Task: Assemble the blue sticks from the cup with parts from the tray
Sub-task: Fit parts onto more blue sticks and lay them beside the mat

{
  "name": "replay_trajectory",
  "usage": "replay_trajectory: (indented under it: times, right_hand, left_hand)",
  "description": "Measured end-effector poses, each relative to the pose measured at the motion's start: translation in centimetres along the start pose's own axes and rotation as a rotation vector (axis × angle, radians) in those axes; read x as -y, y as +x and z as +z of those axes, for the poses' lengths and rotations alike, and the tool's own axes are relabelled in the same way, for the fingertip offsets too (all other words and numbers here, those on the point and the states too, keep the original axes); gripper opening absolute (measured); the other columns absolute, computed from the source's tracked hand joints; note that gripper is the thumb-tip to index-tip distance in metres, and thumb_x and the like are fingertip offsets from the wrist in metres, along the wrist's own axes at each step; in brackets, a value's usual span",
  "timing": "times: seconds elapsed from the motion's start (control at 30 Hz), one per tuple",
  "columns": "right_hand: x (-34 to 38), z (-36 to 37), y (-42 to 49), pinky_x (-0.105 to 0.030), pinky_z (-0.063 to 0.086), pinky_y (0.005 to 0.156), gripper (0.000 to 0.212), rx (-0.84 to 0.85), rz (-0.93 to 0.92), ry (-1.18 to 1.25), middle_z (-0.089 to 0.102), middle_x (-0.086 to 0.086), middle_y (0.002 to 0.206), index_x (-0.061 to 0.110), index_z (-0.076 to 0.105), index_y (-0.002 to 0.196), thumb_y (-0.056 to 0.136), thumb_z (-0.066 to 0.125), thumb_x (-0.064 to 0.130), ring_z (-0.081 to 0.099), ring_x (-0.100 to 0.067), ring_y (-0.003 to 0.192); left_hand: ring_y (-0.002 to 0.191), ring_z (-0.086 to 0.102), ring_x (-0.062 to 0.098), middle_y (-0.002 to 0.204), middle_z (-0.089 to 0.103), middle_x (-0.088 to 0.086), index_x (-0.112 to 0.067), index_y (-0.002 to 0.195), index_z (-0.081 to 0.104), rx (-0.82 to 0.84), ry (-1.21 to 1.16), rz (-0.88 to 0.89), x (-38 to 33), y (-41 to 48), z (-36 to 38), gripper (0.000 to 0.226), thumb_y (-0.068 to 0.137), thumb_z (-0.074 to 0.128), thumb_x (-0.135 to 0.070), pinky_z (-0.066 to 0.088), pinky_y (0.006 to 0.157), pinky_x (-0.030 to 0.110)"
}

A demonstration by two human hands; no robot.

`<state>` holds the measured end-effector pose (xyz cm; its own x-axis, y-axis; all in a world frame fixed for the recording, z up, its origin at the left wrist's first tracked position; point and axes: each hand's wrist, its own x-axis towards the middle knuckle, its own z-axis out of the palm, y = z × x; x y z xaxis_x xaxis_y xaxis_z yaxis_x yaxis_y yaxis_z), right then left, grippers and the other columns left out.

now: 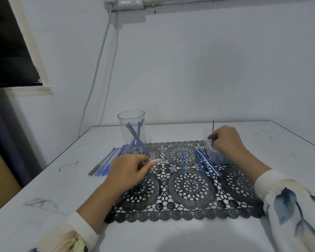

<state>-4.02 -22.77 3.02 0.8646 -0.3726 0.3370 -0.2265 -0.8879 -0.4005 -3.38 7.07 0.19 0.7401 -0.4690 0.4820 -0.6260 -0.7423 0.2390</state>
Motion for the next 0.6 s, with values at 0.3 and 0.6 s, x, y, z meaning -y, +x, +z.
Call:
replay_trajectory:
  times: [0.3, 0.6]
  right_hand:
    - [0.0, -0.4, -0.7, -0.039, 0.041, 0.074, 0.029, -0.496, -0.276, -0.426, 0.063, -0.018, 0.084, -0.001, 0.070, 0.086, 0.059, 0.070, -0.012, 0.058, -0.035, 0.082]
    - [1.8, 2.3, -1.3, -0.034, 0.046, 0.071, 0.041, -0.633, -0.691, -0.150, 0.067, -0.012, 0.077, 0.003, 0.069, 0.081, 0.048, 0.075, -0.020, 0.063, -0.029, 0.071]
  left_hand:
    - [0.063, 0.056, 0.002, 0.070, 0.065, -0.010, -0.030, 0.090, 0.069, -0.001, 0.003, -0.006, 0.0, -0.1, -0.2, 0.030, 0.087, 0.050, -0.052, 0.030, 0.053, 0.012]
    - [0.063, 0.053, 0.000, 0.072, 0.064, -0.013, -0.030, 0.095, 0.069, -0.003, 0.006, -0.017, -0.1, -0.1, -0.4, 0.034, 0.087, 0.048, -0.055, 0.027, 0.052, 0.010]
